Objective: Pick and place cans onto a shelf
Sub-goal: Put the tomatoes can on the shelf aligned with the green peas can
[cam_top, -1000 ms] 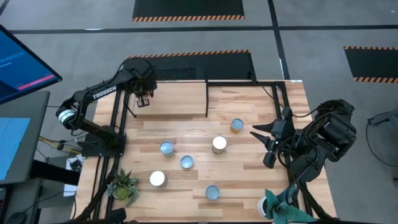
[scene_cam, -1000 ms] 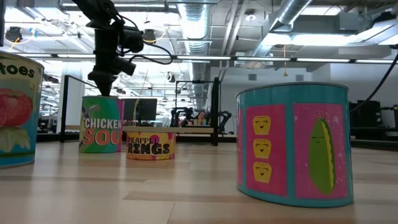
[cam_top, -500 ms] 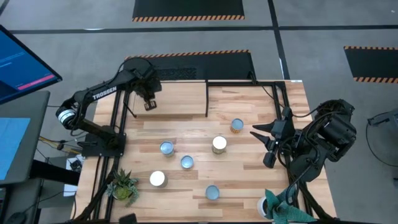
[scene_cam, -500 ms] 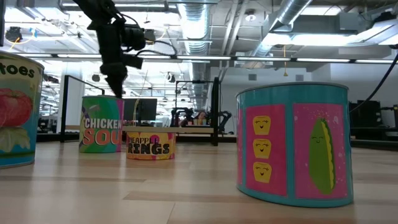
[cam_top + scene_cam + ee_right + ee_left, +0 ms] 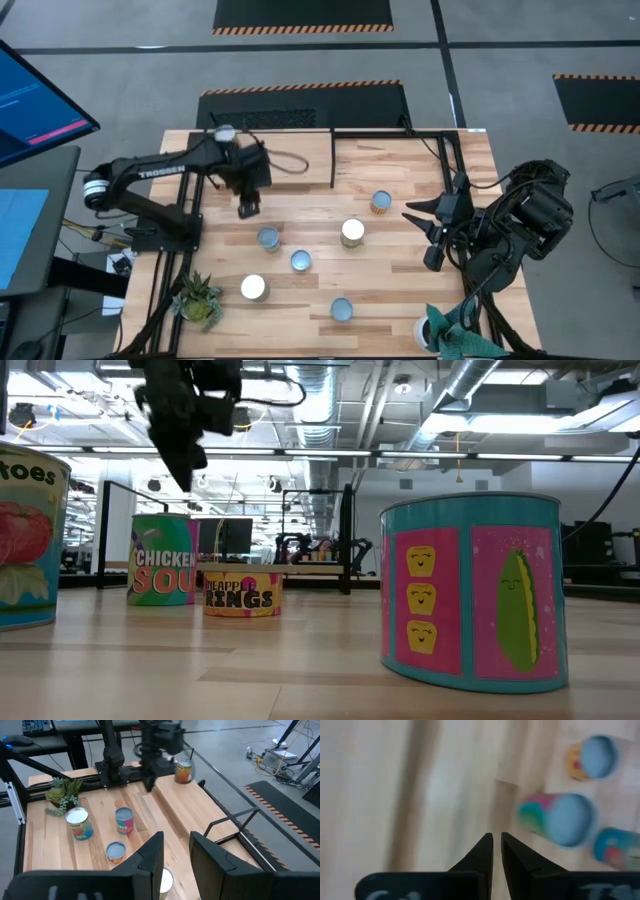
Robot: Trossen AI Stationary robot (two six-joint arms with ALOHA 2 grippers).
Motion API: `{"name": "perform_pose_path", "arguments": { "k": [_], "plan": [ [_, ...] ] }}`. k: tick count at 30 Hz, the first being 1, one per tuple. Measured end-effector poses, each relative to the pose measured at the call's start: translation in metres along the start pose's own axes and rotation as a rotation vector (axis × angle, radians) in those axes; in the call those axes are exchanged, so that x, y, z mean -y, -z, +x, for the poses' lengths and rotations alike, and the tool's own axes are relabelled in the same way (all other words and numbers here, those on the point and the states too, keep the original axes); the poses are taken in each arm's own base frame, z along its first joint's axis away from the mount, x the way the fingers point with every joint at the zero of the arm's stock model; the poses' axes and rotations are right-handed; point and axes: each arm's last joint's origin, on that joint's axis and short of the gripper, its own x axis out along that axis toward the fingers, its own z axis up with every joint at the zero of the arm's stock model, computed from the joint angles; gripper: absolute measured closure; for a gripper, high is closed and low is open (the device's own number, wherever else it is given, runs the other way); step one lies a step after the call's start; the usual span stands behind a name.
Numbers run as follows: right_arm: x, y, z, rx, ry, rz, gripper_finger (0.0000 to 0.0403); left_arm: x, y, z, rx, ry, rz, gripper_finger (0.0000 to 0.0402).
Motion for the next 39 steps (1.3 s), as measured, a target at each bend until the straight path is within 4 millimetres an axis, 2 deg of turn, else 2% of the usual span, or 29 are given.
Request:
{"name": "perform_pose_path", "arguments": {
  "k": [6, 11, 17, 21, 27, 34, 39],
  "plan": [
    [0.000, 0.000, 0.000, 0.000, 0.000, 0.000, 0.0287, 0.037, 0.004, 0.003, -0.025, -0.033, -0.073, 0.0379],
    [0.000, 0.000, 0.000, -0.014, -0.012, 0.000, 0.0287, 0.050, 0.008, 0.005, -0.036, -0.068, -0.069, 0.0379],
    [-0.002, 0.002, 0.000, -0.062, -0.056, 0.000, 0.0287, 0.066, 0.017, 0.015, -0.104, 0.038, -0.120, 0.0373],
    [-0.002, 0.002, 0.000, -0.063, -0.058, -0.024, 0.0287, 0.079, 0.027, 0.023, -0.169, 0.071, -0.139, 0.0346],
    [-0.002, 0.002, 0.000, -0.062, -0.059, -0.061, 0.0287, 0.094, 0.037, 0.029, -0.227, 0.079, -0.219, 0.0284],
    [-0.002, 0.002, 0.000, -0.060, -0.061, -0.112, 0.0287, 0.119, 0.041, 0.028, -0.302, 0.293, -0.288, 0.0211],
    [-0.002, 0.002, 0.000, -0.060, -0.060, -0.112, 0.0287, 0.134, 0.046, 0.029, -0.273, 0.226, -0.380, 0.0185]
  ]
}}
